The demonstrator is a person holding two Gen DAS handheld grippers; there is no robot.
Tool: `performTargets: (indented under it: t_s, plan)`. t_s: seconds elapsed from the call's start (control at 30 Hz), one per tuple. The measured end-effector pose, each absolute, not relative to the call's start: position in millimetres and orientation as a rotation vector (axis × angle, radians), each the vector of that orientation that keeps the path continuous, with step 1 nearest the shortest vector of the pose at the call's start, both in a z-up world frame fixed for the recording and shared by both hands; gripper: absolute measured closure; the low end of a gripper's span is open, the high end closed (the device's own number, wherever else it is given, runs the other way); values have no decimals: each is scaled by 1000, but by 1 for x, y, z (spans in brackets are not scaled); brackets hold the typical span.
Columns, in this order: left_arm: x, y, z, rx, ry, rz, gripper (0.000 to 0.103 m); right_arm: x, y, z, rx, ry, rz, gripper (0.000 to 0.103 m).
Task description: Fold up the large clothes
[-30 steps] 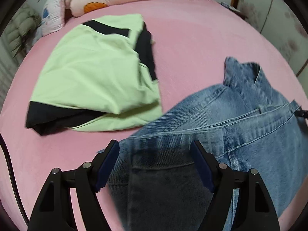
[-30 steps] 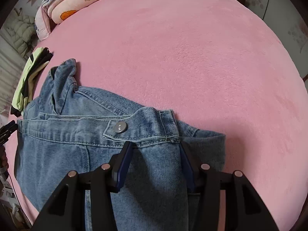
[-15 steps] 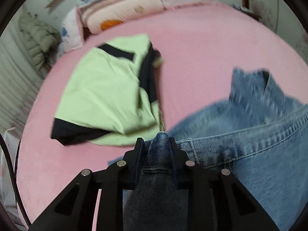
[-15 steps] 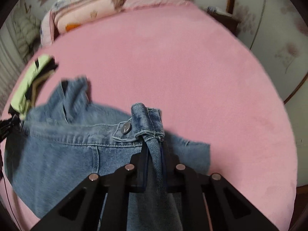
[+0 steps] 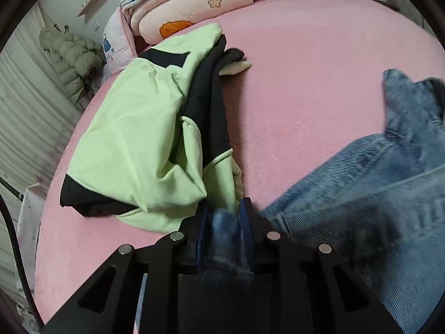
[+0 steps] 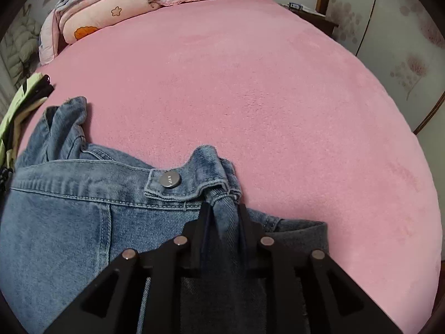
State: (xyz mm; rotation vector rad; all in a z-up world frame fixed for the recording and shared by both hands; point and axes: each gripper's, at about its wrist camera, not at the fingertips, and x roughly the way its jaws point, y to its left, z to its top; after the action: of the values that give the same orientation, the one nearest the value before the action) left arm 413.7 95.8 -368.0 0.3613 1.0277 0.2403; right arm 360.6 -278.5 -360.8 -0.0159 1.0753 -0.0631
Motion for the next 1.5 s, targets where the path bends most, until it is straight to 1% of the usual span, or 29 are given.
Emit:
performTargets:
  t_s: [0.1, 0.13, 0.2, 0.27, 0.33, 0.37, 0.4, 0.43, 0.47, 0.53, 0.57, 0.67, 0.77, 0.9, 1.0, 1.07, 1.1, 1.13, 1.27, 1.37, 1.4, 1.43, 1.5]
  plan:
    - [421, 96, -369, 371, 1038, 230, 80, 360, -277, -357, -29, 1078, -65, 83]
    - [421, 96, -368, 372, 1037, 226, 77, 360, -276, -355, -24, 1080, -62, 79]
    - [419, 97, -361, 369, 1037, 217, 68, 361, -274, -350, -20, 1100, -74, 76]
    - [414, 98, -352, 357, 1038, 212, 54, 361, -273, -340, -24, 1112, -92, 76]
    - [409, 99, -337, 303, 1053, 167, 49, 357, -268, -324, -28, 1098, -102, 76]
    - [406, 99, -329, 280, 1055, 150, 49, 354, -266, -315, -21, 1089, -100, 75]
    - [401, 99, -316, 252, 1048, 130, 47, 350, -263, -306, -16, 1081, -106, 72]
    - [394, 99, -301, 232, 1032, 118, 39, 346, -260, -297, -9, 1073, -114, 69]
    - [387, 98, -289, 222, 1016, 113, 29, 341, -255, -286, 1, 1063, -114, 69]
    - [368, 93, -261, 233, 969, 137, 20, 328, -239, -267, 12, 1032, -87, 68]
    - [356, 88, -249, 238, 970, 145, 18, 321, -232, -259, 23, 1024, -62, 68]
    - [323, 81, -232, 172, 987, 107, 18, 292, -205, -249, 113, 1037, 51, 68]
    - [285, 74, -235, 101, 1015, 110, 18, 268, -171, -250, 136, 1057, 133, 68]
    - [250, 75, -273, 86, 1103, 172, 18, 235, -121, -276, 40, 1089, 195, 68]
    - [233, 91, -302, 41, 1165, 221, 18, 218, -109, -301, -11, 1121, 203, 68]
    - [224, 105, -316, 17, 1183, 249, 18, 213, -114, -322, -52, 1145, 162, 68]
    - [220, 111, -320, 5, 1182, 255, 17, 211, -123, -329, -53, 1156, 145, 71]
    - [218, 117, -321, -9, 1176, 249, 15, 208, -135, -332, -37, 1150, 137, 71]
    - [213, 138, -321, 49, 1126, 306, 15, 200, -182, -327, -80, 1125, -25, 71]
    - [214, 161, -325, 24, 1121, 329, 15, 196, -230, -327, -61, 1125, -139, 71]
    - [213, 167, -328, 27, 1123, 345, 15, 194, -244, -327, -48, 1122, -156, 79]
    - [213, 172, -330, 29, 1124, 351, 14, 192, -256, -326, -30, 1112, -150, 89]
    - [212, 182, -334, 10, 1126, 354, 14, 188, -265, -328, -37, 1107, -142, 96]
